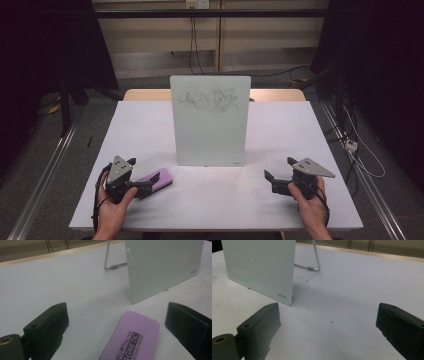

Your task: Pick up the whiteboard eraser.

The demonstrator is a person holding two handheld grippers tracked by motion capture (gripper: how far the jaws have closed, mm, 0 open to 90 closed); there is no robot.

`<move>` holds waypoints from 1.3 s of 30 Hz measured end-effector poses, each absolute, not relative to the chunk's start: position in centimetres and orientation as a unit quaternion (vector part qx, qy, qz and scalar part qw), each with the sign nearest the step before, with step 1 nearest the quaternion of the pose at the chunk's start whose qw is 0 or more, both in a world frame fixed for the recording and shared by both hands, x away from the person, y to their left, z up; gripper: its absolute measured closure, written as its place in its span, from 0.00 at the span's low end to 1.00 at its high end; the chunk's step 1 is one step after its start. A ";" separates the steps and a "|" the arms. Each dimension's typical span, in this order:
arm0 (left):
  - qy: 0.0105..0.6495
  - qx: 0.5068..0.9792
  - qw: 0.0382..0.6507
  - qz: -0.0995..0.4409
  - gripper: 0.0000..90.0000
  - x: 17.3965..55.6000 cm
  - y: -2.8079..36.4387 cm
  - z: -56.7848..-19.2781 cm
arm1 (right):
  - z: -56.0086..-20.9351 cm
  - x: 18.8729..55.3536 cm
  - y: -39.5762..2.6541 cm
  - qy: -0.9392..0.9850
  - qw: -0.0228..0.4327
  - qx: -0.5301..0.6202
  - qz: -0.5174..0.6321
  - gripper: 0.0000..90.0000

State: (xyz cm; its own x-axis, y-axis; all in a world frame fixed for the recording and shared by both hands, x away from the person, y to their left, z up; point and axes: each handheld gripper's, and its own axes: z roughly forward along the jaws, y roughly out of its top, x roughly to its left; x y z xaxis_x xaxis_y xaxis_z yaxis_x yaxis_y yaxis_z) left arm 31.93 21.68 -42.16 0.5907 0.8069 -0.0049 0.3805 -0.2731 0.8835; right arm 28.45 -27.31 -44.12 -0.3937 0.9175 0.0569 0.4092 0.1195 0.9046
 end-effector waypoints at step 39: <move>0.379 0.796 0.438 0.177 0.09 34.1 21.7 -41.0 | -44.3 28.8 -27.3 0.699 0.261 0.474 0.469 0.07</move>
